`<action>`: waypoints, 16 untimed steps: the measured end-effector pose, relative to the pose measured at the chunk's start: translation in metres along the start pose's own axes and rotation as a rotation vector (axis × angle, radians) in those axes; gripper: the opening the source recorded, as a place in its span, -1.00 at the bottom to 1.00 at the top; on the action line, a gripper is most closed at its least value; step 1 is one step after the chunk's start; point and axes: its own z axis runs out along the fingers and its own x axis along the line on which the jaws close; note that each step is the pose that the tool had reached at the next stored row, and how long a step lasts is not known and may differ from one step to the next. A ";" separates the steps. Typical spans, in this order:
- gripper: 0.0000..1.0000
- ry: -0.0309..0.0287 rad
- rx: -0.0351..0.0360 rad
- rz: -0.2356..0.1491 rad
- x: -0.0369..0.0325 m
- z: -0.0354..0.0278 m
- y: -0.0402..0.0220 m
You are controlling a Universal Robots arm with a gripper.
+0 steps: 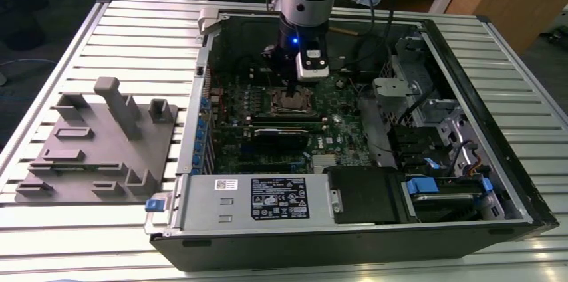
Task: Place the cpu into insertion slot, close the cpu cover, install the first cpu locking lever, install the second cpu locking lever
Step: 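Close the cpu cover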
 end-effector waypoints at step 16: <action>-0.79 0.0039 -0.0035 -0.115 0.0000 0.0008 0.0000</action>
